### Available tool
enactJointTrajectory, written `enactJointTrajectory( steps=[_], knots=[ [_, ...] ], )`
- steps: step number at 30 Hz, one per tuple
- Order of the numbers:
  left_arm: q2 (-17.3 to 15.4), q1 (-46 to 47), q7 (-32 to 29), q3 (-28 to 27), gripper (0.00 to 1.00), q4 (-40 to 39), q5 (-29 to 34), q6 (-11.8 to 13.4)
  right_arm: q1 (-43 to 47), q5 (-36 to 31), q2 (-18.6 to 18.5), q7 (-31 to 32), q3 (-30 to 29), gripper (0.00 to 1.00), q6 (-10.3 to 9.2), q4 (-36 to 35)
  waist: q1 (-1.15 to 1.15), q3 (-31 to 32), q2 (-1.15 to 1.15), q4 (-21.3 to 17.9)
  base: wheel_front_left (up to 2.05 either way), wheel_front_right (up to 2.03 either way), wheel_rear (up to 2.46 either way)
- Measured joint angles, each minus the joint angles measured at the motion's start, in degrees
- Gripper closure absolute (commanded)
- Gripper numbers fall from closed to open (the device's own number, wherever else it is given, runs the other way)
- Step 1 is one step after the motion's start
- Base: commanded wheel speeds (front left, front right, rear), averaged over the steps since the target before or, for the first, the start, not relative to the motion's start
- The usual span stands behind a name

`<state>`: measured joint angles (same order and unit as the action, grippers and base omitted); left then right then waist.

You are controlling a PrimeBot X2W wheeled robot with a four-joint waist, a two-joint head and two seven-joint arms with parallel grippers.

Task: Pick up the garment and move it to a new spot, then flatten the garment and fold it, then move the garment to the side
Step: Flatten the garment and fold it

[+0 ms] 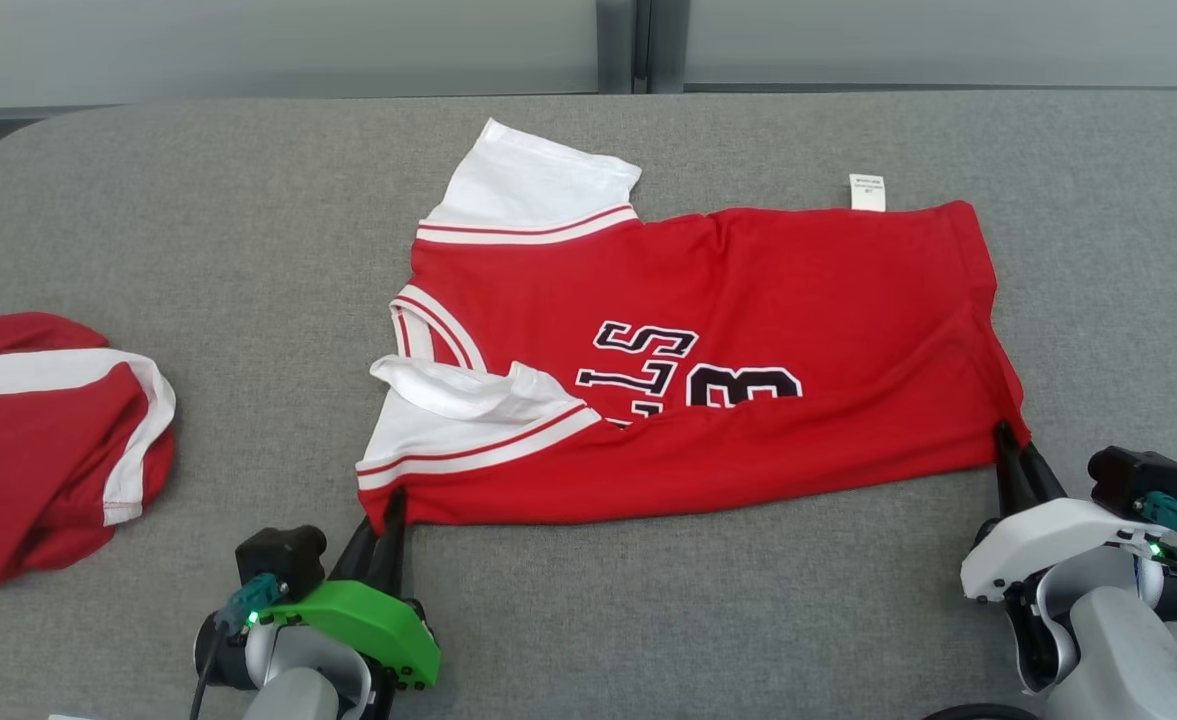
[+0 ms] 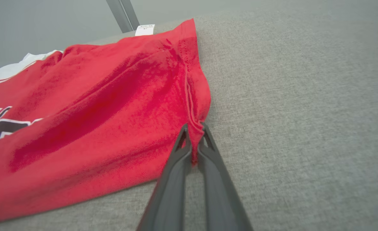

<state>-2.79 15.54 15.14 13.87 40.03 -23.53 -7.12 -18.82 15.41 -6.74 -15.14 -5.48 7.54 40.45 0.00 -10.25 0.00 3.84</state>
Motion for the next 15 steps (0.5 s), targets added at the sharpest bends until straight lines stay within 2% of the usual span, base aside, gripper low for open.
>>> enactJointTrajectory(
  steps=[7, 15],
  knots=[
    [0.1, -2.0, 0.0, -3.0, 1.00, -3.4, 2.6, -0.3, 2.8, 1.3, 0.1, 0.0, -1.2, 1.00, 0.01, -2.3, 0.00, 4.0, 0.00, -0.1, 0.00, 0.00, 0.00],
    [0.1, -5.8, 0.0, -3.5, 1.00, -1.4, 2.9, -0.4, 7.1, 2.2, 0.5, 0.0, -0.7, 1.00, 0.02, -2.3, 0.00, 10.4, 0.00, -0.6, 0.00, 0.00, 0.00]
  ],
)
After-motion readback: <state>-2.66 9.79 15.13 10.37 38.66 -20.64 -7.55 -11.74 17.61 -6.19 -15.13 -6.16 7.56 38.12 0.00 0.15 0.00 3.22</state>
